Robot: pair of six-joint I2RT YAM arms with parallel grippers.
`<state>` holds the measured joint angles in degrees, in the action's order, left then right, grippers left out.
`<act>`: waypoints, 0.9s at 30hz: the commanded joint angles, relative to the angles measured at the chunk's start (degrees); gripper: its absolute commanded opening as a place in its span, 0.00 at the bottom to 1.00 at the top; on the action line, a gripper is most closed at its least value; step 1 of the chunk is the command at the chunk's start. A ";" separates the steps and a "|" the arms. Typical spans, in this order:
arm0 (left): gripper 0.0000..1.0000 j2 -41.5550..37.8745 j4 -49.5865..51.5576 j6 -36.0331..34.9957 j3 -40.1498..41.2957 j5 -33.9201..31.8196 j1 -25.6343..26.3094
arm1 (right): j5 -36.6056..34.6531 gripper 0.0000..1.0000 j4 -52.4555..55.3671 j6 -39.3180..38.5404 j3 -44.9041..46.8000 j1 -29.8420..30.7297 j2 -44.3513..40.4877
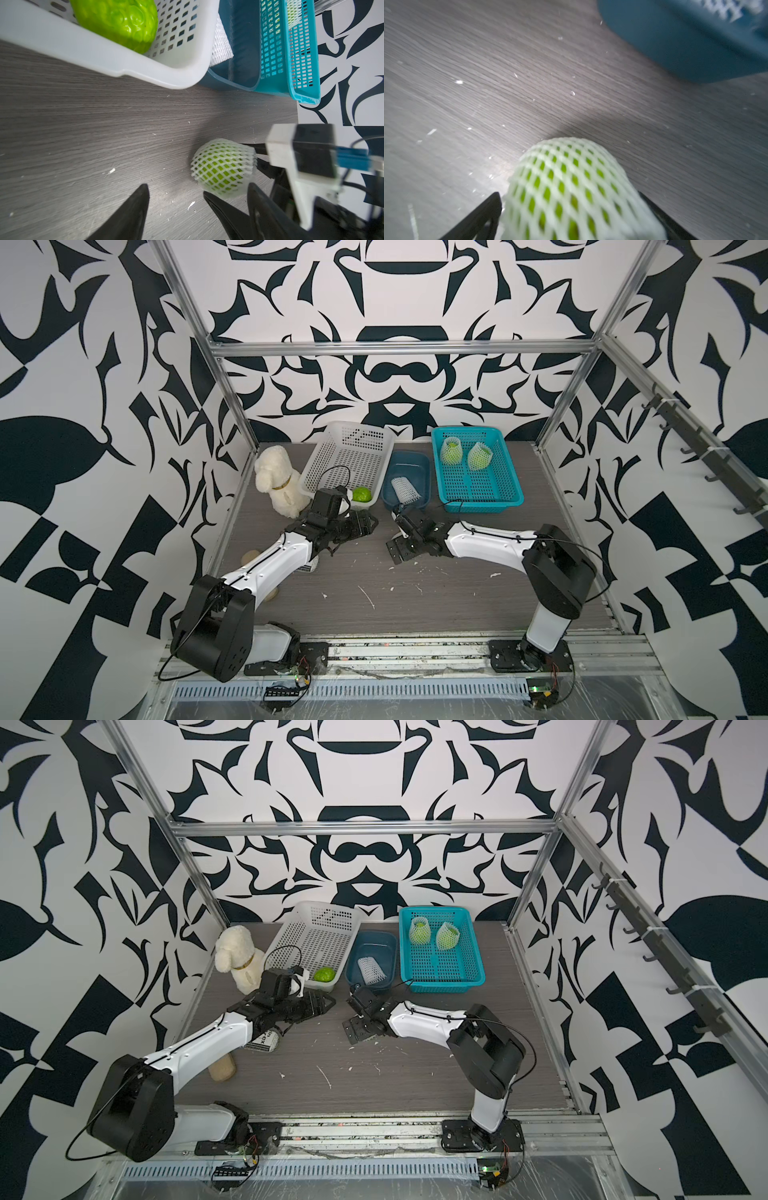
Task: Sleeve custard apples in foam nets
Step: Put on the foam net on the custard apple.
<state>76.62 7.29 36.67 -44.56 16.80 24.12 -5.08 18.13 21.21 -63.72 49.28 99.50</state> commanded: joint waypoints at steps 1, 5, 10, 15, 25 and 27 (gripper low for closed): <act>0.76 -0.26 -1.09 0.07 0.72 0.95 -0.21 | -0.70 1.00 2.91 2.92 -2.04 0.29 -4.46; 0.76 -0.33 -0.96 -0.02 0.52 1.39 -0.21 | -1.60 1.00 5.78 8.95 -2.38 0.27 -4.61; 0.76 -0.64 -1.13 -0.02 0.60 1.49 -0.21 | 1.07 1.00 3.07 15.00 -1.05 0.33 -3.20; 0.76 -1.03 -1.14 -0.04 0.94 1.74 -0.25 | 1.83 1.00 1.53 16.03 -2.10 0.81 -0.52; 0.76 -1.39 -1.14 0.05 1.61 1.40 -0.30 | -2.01 0.83 2.71 16.18 -4.80 1.15 4.05; 0.76 -1.21 -1.22 0.04 1.66 1.34 -0.37 | -2.38 0.82 2.07 16.06 -5.26 1.15 5.23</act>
<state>76.44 6.42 36.67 -43.51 17.82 24.05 -4.99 20.64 36.86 -66.89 50.13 103.90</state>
